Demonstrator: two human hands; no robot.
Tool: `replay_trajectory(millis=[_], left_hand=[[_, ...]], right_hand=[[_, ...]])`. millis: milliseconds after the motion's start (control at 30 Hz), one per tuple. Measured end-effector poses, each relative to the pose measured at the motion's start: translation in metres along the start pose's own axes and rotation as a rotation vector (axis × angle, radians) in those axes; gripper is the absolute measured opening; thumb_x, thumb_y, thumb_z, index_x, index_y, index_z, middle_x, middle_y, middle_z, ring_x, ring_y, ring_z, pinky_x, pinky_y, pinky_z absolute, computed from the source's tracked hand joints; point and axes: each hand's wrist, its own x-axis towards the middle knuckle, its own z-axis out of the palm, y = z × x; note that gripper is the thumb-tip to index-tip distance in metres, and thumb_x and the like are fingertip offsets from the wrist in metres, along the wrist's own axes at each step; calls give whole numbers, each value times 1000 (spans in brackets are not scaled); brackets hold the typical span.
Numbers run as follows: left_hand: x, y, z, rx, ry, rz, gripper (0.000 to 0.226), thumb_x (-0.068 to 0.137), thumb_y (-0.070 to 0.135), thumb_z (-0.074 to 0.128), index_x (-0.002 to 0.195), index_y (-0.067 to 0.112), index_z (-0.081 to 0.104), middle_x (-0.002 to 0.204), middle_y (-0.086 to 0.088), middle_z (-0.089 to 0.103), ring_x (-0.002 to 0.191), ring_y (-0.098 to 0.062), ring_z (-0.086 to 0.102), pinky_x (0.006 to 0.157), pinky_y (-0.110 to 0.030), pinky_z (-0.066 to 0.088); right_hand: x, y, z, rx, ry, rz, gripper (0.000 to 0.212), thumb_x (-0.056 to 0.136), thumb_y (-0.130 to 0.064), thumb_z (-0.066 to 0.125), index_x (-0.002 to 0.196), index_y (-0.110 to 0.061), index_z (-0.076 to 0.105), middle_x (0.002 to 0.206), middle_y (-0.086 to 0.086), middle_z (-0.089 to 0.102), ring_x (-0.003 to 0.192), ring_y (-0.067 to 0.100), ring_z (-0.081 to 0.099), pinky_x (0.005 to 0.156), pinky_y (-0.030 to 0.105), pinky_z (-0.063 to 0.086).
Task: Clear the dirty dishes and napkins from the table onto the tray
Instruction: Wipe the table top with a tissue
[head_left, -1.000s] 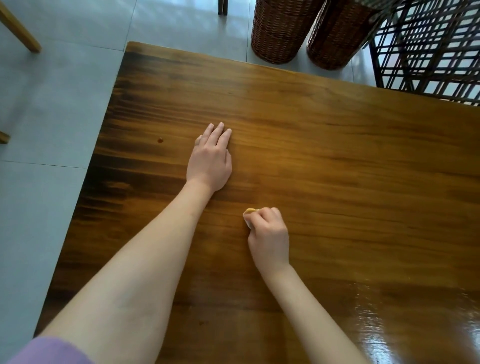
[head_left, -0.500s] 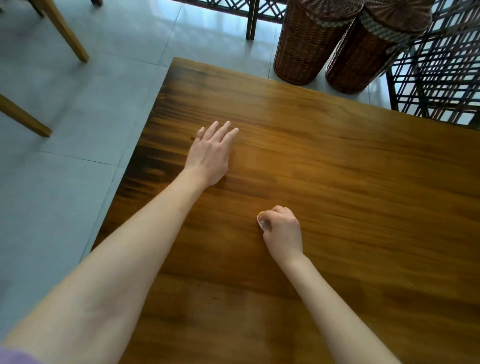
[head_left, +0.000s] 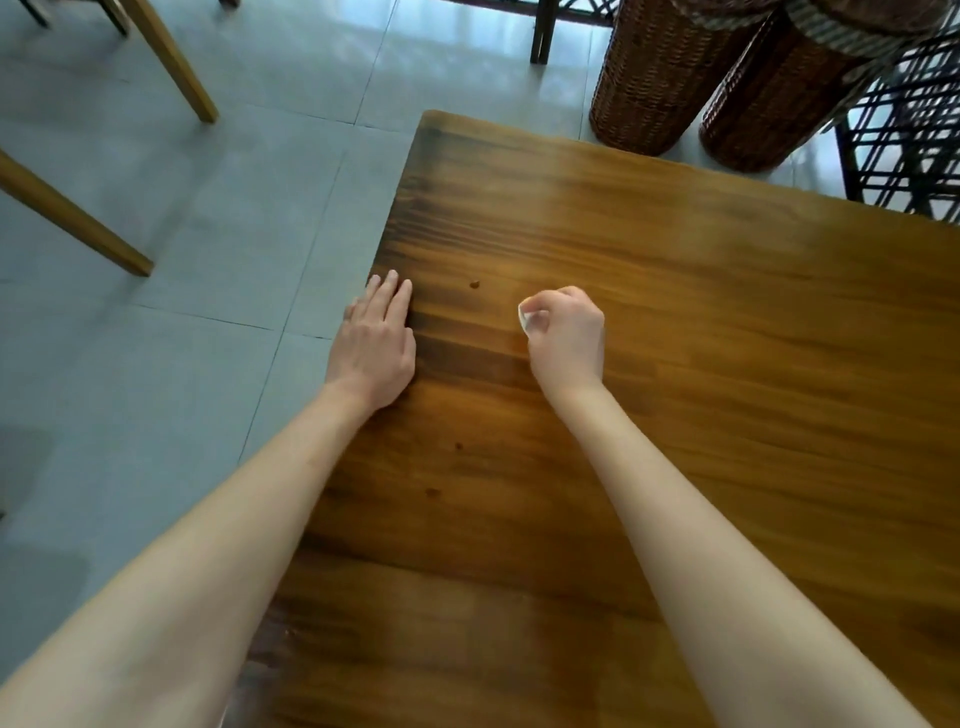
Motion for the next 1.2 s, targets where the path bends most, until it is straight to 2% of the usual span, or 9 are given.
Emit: replay_trajectory(millis=[167,367,533,633,833,1000,1100,1200], left_hand=[[2,-6,10,-30,64,17,50,97,22,38,145,12,30,153,-8,26,142,-25,19,113,-37,14],[4,-8,13,-40,86,18,49,95,20,43,143,11,36,149,-11,33,139,-29,27,111,-41,22],[4,-9,13,-38,78,21,50,94,21,44,142,12,37,149,-11,34,139,-29,28,111,-40,21],[5,-8,12,-39,76,12,50,94,22,44,142,12,37,149,-11,33,139,-29,27,110,-37,17],[5,-8,12,-33,68,14,50,94,23,43,143,12,35,150,-10,32,140,-28,25,112,-38,18],[4,-10,12,-44,72,20,51,94,22,43,143,12,35,150,-10,31,140,-29,24,112,-38,17],[4,-10,12,-54,62,27,50,95,21,41,144,12,33,151,-10,29,141,-28,22,112,-37,16],[5,-11,13,-59,71,29,50,95,21,40,144,12,32,152,-10,29,142,-27,21,113,-36,14]], right_hand=[[46,-16,31,-19,-17,54,19,90,-5,54,97,-10,72,98,7,68,93,19,61,78,25,50],[64,-32,65,-44,-19,32,16,89,-8,59,99,-8,72,100,9,66,93,19,61,75,21,46],[37,-31,67,-161,-65,-180,14,87,-4,61,93,-9,73,92,7,67,88,18,59,75,26,50],[19,-24,57,-146,-126,-273,15,86,-1,61,91,-7,74,89,8,67,86,20,60,72,30,54],[65,-19,50,-147,-45,-8,16,89,-6,58,95,-8,72,96,10,65,91,22,60,81,30,51],[36,-44,69,-152,-70,-88,13,88,-8,61,94,-10,73,93,7,65,88,17,58,77,26,50],[21,-36,60,-146,-93,-139,13,87,-7,62,93,-9,74,91,7,66,86,18,59,75,27,51],[43,-26,51,-184,-60,-63,17,89,-5,57,96,-8,72,95,9,66,90,21,60,79,28,50]])
